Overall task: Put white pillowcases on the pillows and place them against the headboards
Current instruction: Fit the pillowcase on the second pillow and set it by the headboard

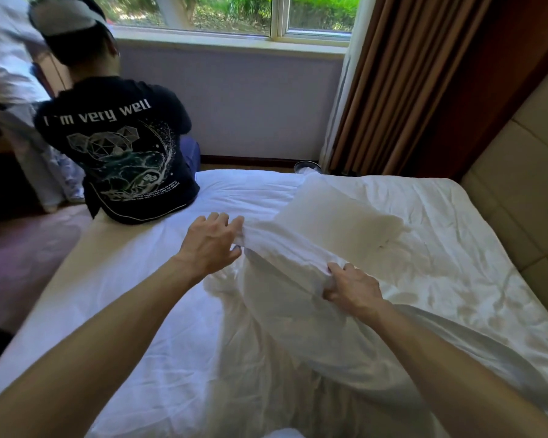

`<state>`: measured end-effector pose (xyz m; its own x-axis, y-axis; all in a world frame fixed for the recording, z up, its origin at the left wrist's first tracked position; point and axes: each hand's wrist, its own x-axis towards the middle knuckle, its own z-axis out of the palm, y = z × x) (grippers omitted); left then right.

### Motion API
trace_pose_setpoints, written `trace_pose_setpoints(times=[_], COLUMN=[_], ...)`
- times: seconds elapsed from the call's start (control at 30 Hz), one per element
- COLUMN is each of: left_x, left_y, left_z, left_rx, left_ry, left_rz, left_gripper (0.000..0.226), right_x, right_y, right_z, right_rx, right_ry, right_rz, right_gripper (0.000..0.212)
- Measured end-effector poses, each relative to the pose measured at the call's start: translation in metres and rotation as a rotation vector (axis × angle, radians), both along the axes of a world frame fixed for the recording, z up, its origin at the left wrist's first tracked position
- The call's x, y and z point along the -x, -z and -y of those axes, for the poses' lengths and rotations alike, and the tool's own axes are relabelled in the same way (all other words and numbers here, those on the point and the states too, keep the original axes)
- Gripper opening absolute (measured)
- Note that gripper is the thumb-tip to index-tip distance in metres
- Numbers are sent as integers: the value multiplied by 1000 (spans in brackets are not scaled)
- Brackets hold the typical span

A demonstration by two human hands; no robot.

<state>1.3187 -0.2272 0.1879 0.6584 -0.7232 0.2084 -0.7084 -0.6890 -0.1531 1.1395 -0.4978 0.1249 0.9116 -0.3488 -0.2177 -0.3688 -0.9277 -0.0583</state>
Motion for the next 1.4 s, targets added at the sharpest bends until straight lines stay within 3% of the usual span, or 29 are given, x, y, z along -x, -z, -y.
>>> trace_pose_setpoints(times=[0.1, 0.23, 0.53, 0.7, 0.8, 0.83, 0.93, 1.0, 1.07, 1.13, 1.23, 1.3, 1.4], left_x=[-9, -21, -17, -8, -7, -8, -10, -8, -7, -9, -20, -23, -19], left_y=[-6, -14, -31, -15, -9, -7, -9, -16, -21, -25, -23, -18, -15], left_z=[0, -3, -17, -28, -38, -44, -68, -78, -76, -67, -59, -57, -51], left_rx=[22, -101, -57, -62, -45, -10, 140, 294, 410, 517, 500, 508, 765], left_ry=[34, 163, 99, 9, -16, -30, 17, 83, 15, -186, -417, -395, -337], left_rz=[41, 214, 335, 170, 58, 19, -227, -336, -433, -538, -693, -866, -969], left_gripper=[57, 34, 17, 23, 22, 27, 76, 85, 73, 62, 50, 36, 14], right_x=[4, 9, 1, -14, -28, -34, -46, -49, -50, -50, -51, -51, -48], right_y=[-2, -1, -12, -18, -20, -22, -21, -15, -10, -7, -7, -6, -6], right_z=[-3, -4, -4, -4, -21, -28, -46, -51, -52, -54, -54, -52, -48], right_rx=[14, 8, 136, 115, 19, 18, 60, 71, 78, 90, 117, 125, 130], right_ry=[-5, -7, -28, -70, -199, -237, -289, -285, -284, -292, -286, -271, -265], right_rz=[-11, -15, -14, -39, 14, 34, 71, 57, 40, 38, 42, 43, 54], right_gripper=[56, 55, 46, 45, 66, 74, 86, 88, 89, 89, 89, 90, 89])
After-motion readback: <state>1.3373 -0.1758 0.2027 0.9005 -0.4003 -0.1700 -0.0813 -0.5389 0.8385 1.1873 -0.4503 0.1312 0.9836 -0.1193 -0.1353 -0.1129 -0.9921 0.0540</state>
